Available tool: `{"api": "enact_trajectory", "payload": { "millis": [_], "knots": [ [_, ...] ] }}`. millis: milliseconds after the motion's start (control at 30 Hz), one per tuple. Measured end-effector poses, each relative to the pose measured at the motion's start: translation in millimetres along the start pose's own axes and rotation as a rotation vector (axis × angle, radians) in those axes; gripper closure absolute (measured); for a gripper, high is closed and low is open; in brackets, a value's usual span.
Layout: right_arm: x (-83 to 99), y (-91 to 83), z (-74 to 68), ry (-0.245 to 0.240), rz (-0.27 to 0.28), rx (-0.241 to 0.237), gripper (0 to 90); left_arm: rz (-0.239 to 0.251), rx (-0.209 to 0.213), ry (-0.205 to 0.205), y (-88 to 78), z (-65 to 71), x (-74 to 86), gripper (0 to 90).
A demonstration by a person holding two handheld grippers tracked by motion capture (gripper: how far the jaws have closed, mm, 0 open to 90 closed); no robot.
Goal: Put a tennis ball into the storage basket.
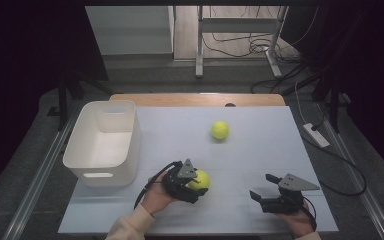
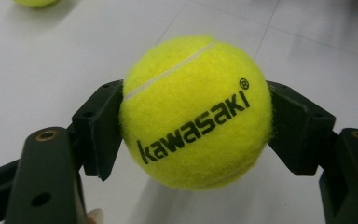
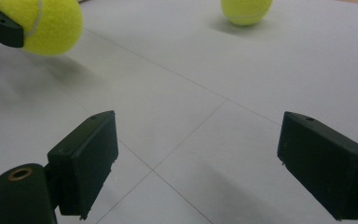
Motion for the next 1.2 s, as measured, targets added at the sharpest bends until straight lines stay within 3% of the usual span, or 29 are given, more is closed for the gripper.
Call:
{"api": "enact_trajectory", "payload": {
  "millis": [267,433,767,1200],
  "knots": [
    [0.3,0.3,0.1,-0.002,-0.002,0.001,12.6,0.032,-0.027,-0.006,-10.8,-4.2,-3.4,26.9],
    [0.6,0.7,0.6,0.000,-0.004,0.002,12.6,0.072,-0.020,-0.025,-20.3,-6.6,-7.5,26.9],
    [0.3,0.3,0.8,0.002,-0.001,0.004,12.6,0.115,-0.087,-0.039,-37.5,-17.1,-10.0,26.8],
    [0.3,0.3,1.0,0.004,0.000,0.004,12.6,0.157,-0.120,-0.048,-52.0,-24.5,-11.0,26.8]
  ]
}}
Point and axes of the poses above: each handheld gripper's, and its own axes: y roughly forward along the jaws, x roughly out of its underside, z roughly to its right, the point moved 8 cm from there along y, roughly forward along the jaws, and after that the axes turned 3 degrees about y, right-handed, at the moved point
